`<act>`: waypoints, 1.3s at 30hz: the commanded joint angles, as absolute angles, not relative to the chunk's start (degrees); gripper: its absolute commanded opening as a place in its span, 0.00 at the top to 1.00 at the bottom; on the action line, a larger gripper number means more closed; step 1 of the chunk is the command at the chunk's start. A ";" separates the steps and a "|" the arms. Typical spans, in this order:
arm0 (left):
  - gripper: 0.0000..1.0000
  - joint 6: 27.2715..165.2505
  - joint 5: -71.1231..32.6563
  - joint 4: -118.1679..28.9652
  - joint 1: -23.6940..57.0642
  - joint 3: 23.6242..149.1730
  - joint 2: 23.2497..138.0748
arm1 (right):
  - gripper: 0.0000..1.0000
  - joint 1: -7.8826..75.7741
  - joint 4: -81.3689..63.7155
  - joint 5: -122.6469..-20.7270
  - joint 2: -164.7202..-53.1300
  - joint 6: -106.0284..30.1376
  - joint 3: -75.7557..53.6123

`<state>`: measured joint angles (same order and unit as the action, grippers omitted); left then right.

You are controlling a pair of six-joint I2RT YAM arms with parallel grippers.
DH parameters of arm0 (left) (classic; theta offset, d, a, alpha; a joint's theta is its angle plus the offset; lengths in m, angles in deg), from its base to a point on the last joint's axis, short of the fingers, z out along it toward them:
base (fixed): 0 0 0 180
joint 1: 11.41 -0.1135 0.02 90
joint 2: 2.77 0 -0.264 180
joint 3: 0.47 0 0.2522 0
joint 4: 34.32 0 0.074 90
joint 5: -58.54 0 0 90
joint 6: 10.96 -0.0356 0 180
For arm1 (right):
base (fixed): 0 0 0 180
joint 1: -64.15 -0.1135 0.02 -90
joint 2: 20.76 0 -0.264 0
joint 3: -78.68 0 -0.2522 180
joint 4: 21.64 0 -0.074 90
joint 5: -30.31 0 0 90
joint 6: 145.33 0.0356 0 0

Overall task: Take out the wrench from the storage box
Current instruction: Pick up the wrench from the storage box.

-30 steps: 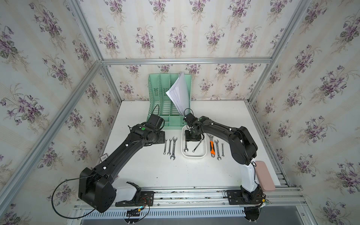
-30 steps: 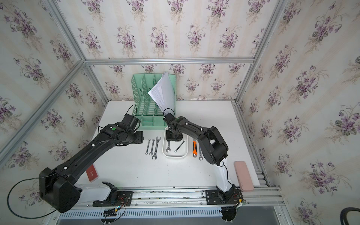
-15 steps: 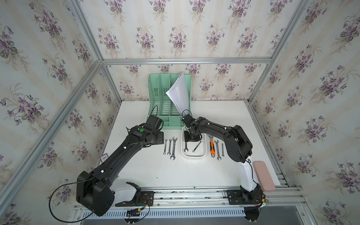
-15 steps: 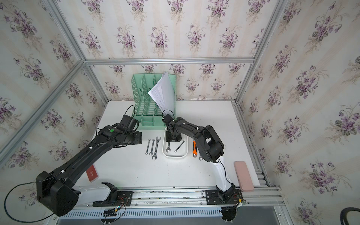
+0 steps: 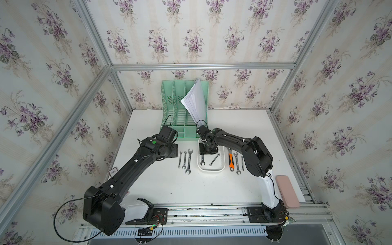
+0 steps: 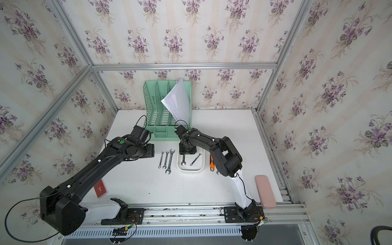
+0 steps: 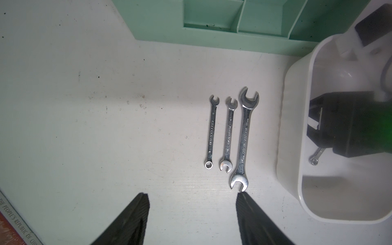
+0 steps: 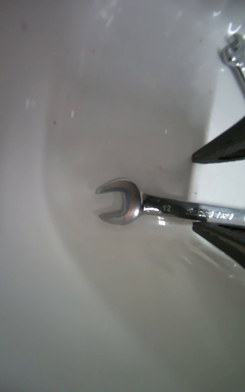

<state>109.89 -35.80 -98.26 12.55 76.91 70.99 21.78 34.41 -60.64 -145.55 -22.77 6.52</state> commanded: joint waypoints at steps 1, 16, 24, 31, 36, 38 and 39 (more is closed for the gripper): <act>0.30 110.35 -35.95 -98.01 12.40 76.94 71.32 | 0.63 21.78 36.77 -59.07 -145.51 -23.47 5.03; 0.30 110.60 -35.32 -97.89 12.32 76.68 71.18 | 0.71 22.08 37.23 -59.17 -144.31 -23.84 3.97; 0.30 110.68 -34.55 -97.46 12.31 76.49 71.82 | 0.70 21.99 41.64 -57.88 -143.73 -23.94 5.38; 0.30 110.95 -34.17 -97.17 12.27 76.20 72.66 | 0.72 21.44 43.49 -58.63 -144.83 -23.78 6.30; 0.30 110.69 -34.62 -97.60 12.29 76.13 72.06 | 0.73 21.26 44.45 -58.68 -146.15 -23.95 8.00; 0.30 110.64 -34.80 -97.67 12.23 76.02 71.74 | 0.74 21.30 44.94 -58.79 -146.74 -24.08 8.79; 0.30 110.55 -34.88 -97.76 12.14 76.04 71.55 | 0.76 21.30 45.13 -58.81 -147.00 -24.13 9.15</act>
